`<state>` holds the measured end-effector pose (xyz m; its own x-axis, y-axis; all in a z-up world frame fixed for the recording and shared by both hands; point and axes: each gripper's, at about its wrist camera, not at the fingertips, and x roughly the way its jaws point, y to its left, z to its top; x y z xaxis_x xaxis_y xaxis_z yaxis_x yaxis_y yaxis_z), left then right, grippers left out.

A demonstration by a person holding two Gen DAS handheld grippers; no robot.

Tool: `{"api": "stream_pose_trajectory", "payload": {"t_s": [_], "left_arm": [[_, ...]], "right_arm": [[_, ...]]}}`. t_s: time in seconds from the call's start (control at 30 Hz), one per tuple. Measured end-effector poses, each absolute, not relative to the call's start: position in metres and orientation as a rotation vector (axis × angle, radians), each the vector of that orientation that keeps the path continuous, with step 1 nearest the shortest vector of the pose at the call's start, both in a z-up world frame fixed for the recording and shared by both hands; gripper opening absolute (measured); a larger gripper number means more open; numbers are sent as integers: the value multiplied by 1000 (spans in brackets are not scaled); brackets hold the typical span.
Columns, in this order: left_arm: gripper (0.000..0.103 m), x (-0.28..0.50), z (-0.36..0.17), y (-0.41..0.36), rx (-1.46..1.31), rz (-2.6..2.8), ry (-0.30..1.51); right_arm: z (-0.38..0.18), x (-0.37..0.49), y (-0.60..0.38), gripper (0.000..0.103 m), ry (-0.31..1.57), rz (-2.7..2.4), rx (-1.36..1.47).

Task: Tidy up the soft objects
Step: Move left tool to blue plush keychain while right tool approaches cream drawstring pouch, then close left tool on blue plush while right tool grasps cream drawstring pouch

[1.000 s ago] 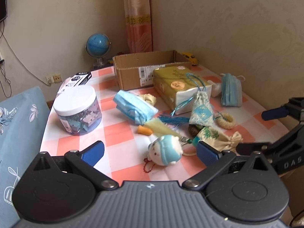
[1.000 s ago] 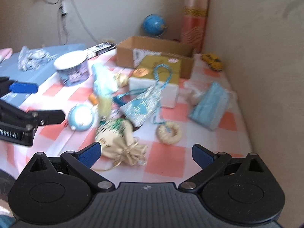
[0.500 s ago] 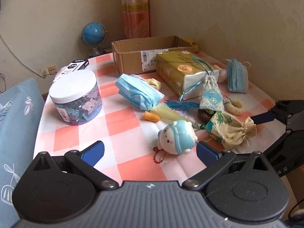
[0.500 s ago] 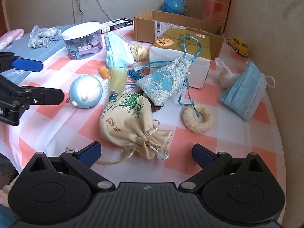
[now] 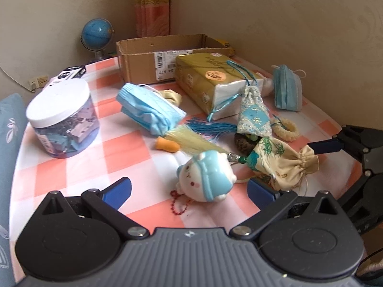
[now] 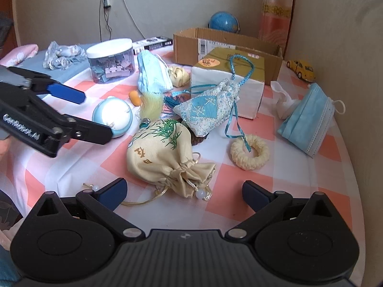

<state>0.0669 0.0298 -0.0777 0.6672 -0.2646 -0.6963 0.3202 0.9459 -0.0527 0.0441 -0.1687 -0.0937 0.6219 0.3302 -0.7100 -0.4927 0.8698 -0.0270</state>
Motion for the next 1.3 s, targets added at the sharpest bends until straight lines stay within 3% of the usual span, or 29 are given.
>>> {"api": "stream_pose_trajectory", "payload": {"t_s": [0.3,0.63,1.0,1.3], "left_arm": [[98,81,-80,35,-7,-398,794],[54,83,-83,25,37,-421,820],[53,78,-79,36,74,-411,807],[53,76,-78,41,93,-439,792]], "right_arm": [[-99,39,-175,103,688,516,-223],[-101,38,-177,103,671,524,-223],[-88,53,-157,103,838,486,-274],[-77,60,-135,103,836,494,-361]]}}
